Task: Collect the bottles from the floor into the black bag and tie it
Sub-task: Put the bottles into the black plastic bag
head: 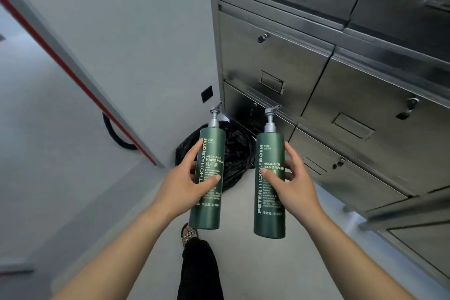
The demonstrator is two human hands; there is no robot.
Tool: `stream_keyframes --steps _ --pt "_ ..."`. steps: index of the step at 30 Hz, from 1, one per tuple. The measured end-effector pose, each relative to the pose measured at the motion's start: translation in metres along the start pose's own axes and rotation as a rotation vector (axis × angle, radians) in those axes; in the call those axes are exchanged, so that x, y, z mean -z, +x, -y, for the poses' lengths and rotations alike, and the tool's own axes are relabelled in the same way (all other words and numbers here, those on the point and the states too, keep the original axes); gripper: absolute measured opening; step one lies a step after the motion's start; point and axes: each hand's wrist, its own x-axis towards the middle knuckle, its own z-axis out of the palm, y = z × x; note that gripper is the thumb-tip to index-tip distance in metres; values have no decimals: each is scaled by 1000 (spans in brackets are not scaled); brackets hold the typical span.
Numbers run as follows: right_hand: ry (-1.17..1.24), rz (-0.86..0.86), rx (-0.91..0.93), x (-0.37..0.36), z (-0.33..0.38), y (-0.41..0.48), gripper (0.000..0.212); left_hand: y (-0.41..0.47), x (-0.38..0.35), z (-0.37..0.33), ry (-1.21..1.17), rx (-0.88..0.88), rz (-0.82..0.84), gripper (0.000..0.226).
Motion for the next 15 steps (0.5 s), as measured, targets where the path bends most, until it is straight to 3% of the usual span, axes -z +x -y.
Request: stream_keyframes --steps 6,15 --pt "5 -139 -84 -68 2 88 76 142 52 29 109 -90 130 86" --pt "36 -226 -208 -114 -6 179 75 275 89 71 188 -26 276 87"
